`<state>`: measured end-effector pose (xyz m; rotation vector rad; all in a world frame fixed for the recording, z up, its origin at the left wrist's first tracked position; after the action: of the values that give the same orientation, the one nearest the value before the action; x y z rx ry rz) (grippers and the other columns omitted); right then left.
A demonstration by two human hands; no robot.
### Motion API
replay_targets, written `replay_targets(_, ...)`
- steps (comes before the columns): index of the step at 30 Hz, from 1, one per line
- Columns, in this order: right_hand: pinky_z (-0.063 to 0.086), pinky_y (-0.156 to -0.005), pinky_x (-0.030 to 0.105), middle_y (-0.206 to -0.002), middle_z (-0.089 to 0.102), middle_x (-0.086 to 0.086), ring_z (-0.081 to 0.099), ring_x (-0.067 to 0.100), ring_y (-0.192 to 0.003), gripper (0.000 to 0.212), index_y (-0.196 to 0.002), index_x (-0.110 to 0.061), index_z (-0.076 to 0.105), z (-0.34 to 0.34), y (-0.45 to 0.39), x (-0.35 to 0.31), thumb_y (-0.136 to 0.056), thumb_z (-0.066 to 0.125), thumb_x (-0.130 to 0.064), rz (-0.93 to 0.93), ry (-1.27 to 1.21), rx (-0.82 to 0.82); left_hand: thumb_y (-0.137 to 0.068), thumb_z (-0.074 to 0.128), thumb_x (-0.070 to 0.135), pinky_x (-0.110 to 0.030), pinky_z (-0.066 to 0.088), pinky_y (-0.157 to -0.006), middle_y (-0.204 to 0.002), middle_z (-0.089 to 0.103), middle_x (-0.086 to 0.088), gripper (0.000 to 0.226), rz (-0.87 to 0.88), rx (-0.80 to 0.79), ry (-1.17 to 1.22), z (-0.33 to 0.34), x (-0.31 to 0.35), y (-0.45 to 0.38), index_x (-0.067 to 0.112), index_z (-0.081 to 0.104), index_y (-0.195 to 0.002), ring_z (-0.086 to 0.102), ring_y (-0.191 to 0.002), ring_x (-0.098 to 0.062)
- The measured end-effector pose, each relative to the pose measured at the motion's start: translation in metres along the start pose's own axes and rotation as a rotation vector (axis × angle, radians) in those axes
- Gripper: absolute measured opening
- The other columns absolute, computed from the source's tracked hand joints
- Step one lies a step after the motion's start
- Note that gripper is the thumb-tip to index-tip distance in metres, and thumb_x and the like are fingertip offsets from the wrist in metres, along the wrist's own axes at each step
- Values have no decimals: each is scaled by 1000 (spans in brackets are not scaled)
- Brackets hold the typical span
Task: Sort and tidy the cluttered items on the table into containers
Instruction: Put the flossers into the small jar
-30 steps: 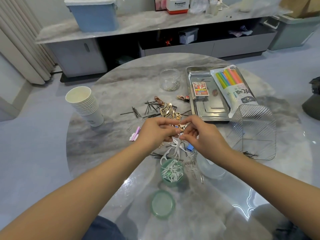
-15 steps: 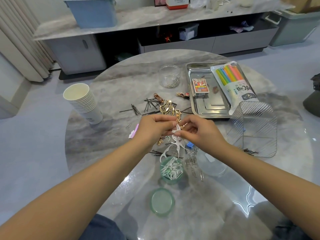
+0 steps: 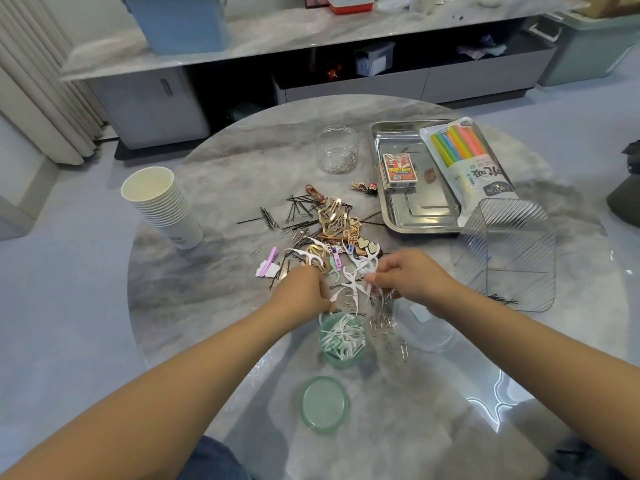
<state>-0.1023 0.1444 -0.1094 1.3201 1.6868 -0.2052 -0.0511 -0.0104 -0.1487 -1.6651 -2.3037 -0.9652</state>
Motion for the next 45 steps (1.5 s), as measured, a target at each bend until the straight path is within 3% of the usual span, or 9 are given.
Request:
replay_targets(3, 50, -68, 34, -73, 68, 15, 56, 19, -64, 25, -63, -8, 62, 4, -1, 5, -85, 67, -18, 44, -61, -46, -77, 76, 23, -34, 55, -71, -82, 70, -7, 17, -9, -12, -48, 4, 2, -2, 6, 72, -80, 65, -81, -20)
replay_targets(7, 45, -60, 25, -74, 65, 17, 54, 18, -61, 23, -68, -4, 58, 7, 1, 7, -91, 57, -6, 88, -167, -75, -83, 62, 18, -29, 45, -55, -79, 66, -10, 17, -23, -61, -91, 8, 4, 1, 6, 63, -71, 60, -72, -22)
replay_targets(10, 47, -58, 20, -71, 56, 10, 54, 17, -61, 24, -71, -3, 55, 7, 2, 7, -94, 48, 0, 101, -277, -79, -80, 62, 18, -31, 49, -60, -76, 66, -11, 16, -18, -38, -42, -1, 6, 3, 4, 67, -74, 62, -72, -23)
replay_targets(16, 48, -60, 17, -77, 64, 5, 54, 12, -64, 24, -111, -3, 60, 5, 3, 1, -96, 42, 2, 33, -360, -42, -85, 61, 4, -27, 58, -64, -71, 68, -7, 14, -23, 94, 500, -35, 5, 6, 13, 66, -76, 63, -62, -14)
replay_targets(20, 47, -54, 15, -83, 68, 7, 55, 11, -64, 16, -108, -1, 55, 4, 5, 1, -94, 47, 1, 46, -412, 9, -79, 72, 1, -15, 50, -49, -67, 67, -9, 9, -40, 24, 814, -34, 9, 11, 8, 70, -84, 62, -51, -7)
replay_targets(23, 47, -49, 12, -89, 66, 13, 56, 12, -64, 14, -105, 2, 59, 2, 5, 6, -91, 54, -1, 63, -432, 74, -80, 70, -1, -16, 52, -51, -67, 69, -8, 11, -61, -40, 935, -26, 11, 11, 3, 69, -90, 66, -56, -8)
replay_targets(32, 48, -62, 23, -86, 66, 10, 56, 16, -74, 1, -82, -9, 71, -2, 5, 13, -81, 70, -10, 129, -485, 117, -87, 59, -4, -21, 58, -59, -79, 70, -15, 13, -77, -161, 1145, -16, 18, 11, -3, 64, -99, 71, -66, -17)
replay_targets(40, 46, -62, 24, -68, 69, 7, 58, 14, -63, 5, -82, -11, 75, 8, 6, 5, -81, 70, -10, -18, -369, 78, -93, 50, -5, -26, 60, -67, -93, 69, -22, 19, -83, -241, 1125, -7, 24, 14, -1, 62, -107, 72, -72, -20)
replay_targets(45, 39, -53, 10, -56, 62, -13, 54, -4, -51, 15, -93, -25, 76, 7, 10, -14, -88, 62, -18, -239, 35, 84, -97, 46, 1, -26, 59, -68, -95, 69, -21, 23, -71, -245, 1139, -7, 24, 12, -3, 59, -114, 72, -74, -17)
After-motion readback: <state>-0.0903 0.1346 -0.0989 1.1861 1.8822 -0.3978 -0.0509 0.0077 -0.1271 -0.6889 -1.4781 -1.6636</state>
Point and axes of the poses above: each hand's wrist, its own y-axis away from the middle knuckle, its own z-axis out of the palm, x = y × z, the point moved 8 cm from there along -y, towards the middle knuckle
